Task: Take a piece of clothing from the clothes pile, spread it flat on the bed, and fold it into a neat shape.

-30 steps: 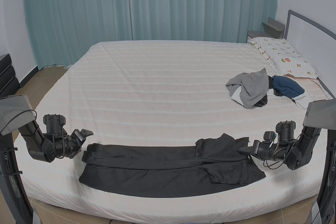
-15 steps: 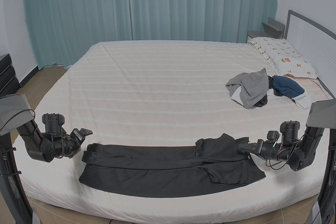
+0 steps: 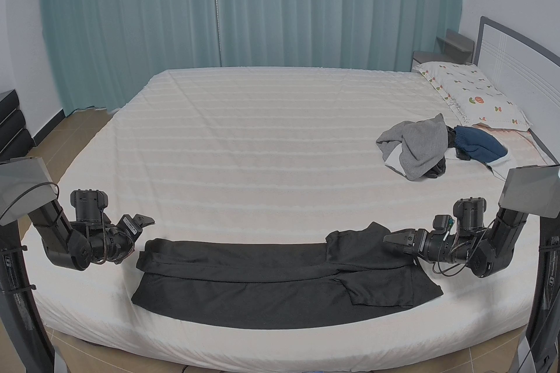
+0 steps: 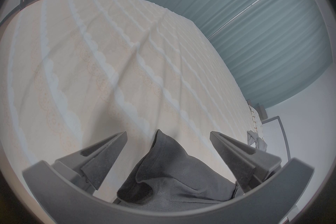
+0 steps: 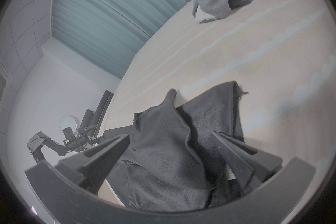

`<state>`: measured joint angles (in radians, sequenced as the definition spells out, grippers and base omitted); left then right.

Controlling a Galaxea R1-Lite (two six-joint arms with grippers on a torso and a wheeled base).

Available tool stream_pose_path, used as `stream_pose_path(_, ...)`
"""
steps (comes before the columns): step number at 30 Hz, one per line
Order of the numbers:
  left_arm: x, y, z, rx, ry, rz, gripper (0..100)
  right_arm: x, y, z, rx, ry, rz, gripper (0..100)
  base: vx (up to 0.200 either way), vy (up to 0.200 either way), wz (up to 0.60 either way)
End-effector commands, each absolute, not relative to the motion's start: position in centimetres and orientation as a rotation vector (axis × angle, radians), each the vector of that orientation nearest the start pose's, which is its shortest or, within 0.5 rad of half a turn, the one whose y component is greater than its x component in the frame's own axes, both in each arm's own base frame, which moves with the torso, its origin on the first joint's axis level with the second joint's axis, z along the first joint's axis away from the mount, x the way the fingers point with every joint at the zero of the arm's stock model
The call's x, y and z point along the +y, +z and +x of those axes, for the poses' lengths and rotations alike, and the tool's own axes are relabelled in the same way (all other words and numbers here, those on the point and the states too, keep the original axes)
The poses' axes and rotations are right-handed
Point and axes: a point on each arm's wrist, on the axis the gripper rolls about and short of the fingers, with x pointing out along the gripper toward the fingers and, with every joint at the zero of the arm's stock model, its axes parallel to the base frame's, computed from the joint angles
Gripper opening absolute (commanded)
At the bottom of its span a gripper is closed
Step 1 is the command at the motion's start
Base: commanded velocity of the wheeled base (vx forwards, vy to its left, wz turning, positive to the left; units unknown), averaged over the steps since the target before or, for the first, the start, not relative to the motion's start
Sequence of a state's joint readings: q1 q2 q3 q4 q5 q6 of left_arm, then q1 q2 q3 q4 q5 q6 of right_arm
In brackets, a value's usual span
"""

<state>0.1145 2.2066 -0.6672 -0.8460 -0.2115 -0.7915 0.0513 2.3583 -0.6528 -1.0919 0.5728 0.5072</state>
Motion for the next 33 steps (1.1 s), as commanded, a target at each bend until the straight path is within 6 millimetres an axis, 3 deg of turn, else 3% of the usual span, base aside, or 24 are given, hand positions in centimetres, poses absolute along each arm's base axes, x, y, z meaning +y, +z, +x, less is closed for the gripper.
stream_pose_path(1, 3.4, 0.2, 33.6, 0.694, 0.186, -0.872, 100, 3.0, -3.8, 34.1, 0.779, 0.434, 0.64, 0, 0.0, 0.0, 0.0)
stream_pose_path(14, 3.5, 0.3, 33.6, 0.69, 0.186, -0.872, 100, 2.3, -2.8, 33.4, 0.764, 0.422, 0.644, 0, 0.0, 0.0, 0.0)
stream_pose_path(20, 3.5, 0.6, 33.6, 0.684, 0.185, -0.872, 100, 1.9, -1.3, 31.5, 0.74, 0.46, 0.652, 0, 0.0, 0.0, 0.0)
stream_pose_path(24, 3.5, 0.7, 33.1, 0.687, 0.186, -0.873, 100, 1.9, -1.5, 30.2, 0.743, 0.462, 0.651, 0, 0.0, 0.0, 0.0)
stream_pose_path(30, 3.4, 2.1, 32.4, 0.662, 0.176, -0.871, 100, 1.4, -2.3, 29.1, 0.74, 0.447, 0.654, 0, 0.0, 0.0, 0.0)
stream_pose_path(33, 3.3, 3.9, 31.5, 0.625, 0.163, -0.868, 100, 1.4, -2.3, 28.7, 0.733, 0.448, 0.654, 0, 0.0, 0.0, 0.0)
